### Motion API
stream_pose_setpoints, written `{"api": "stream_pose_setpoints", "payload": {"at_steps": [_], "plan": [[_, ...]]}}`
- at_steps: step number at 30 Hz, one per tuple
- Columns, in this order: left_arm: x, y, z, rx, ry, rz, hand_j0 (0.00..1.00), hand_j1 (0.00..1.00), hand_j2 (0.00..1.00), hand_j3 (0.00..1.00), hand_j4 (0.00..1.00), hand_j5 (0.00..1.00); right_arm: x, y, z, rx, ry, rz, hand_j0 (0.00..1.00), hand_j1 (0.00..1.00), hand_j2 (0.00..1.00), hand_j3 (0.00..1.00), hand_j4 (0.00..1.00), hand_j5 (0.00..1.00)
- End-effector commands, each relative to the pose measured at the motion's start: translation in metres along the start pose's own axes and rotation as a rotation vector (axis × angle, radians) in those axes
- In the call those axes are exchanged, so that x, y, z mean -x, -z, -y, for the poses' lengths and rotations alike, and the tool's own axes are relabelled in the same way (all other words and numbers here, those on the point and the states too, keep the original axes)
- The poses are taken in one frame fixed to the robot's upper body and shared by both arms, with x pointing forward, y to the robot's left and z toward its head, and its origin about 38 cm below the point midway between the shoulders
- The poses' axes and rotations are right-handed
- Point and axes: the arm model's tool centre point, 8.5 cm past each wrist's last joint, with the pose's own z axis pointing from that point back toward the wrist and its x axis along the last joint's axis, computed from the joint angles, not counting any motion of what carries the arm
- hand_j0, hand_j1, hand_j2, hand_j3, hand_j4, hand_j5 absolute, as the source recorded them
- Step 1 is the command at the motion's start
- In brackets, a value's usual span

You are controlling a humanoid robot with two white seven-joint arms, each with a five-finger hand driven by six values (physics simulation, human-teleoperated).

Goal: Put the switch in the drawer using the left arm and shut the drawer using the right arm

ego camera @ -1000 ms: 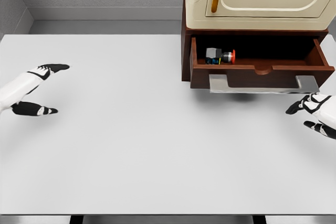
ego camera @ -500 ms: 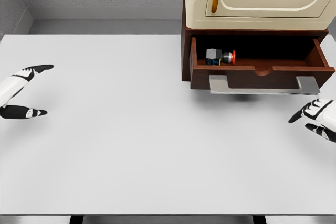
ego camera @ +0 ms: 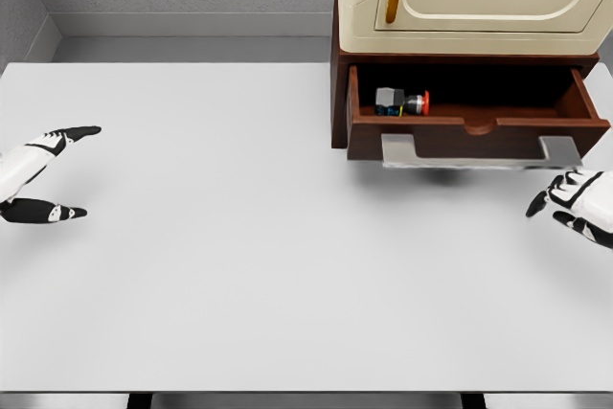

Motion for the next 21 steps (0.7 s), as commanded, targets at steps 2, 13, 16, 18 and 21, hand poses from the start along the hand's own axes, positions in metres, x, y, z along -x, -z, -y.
{"api": "stream_pose_setpoints", "payload": {"at_steps": [2, 13, 16, 18, 21], "plan": [[0.0, 0.0, 0.0, 0.001, -0.008, 0.0, 1.0, 1.0, 1.0, 1.0, 1.0, 1.0, -0.008, 0.007, 0.003, 0.103, 0.107, 0.028, 0.51, 0.51, 0.51, 0.51, 0.51, 0.51], [-0.002, 0.002, 0.004, -0.004, -0.021, 0.008, 1.0, 1.0, 1.0, 1.0, 1.0, 1.0, -0.009, 0.005, -0.004, 0.045, 0.073, 0.032, 0.51, 0.51, 0.51, 0.51, 0.51, 0.51], [-0.002, 0.002, 0.004, -0.004, -0.021, 0.008, 1.0, 1.0, 1.0, 1.0, 1.0, 1.0, -0.009, 0.004, -0.008, 0.032, 0.07, 0.029, 0.51, 0.51, 0.51, 0.51, 0.51, 0.51], [-0.002, 0.002, 0.004, -0.004, -0.021, 0.008, 1.0, 1.0, 1.0, 1.0, 1.0, 1.0, -0.009, 0.005, -0.005, 0.044, 0.069, 0.03, 0.51, 0.51, 0.51, 0.51, 0.51, 0.51], [-0.002, 0.002, 0.004, -0.004, -0.021, 0.008, 1.0, 1.0, 1.0, 1.0, 1.0, 1.0, -0.01, 0.008, -0.005, 0.063, 0.08, 0.031, 0.51, 0.51, 0.51, 0.51, 0.51, 0.51]]}}
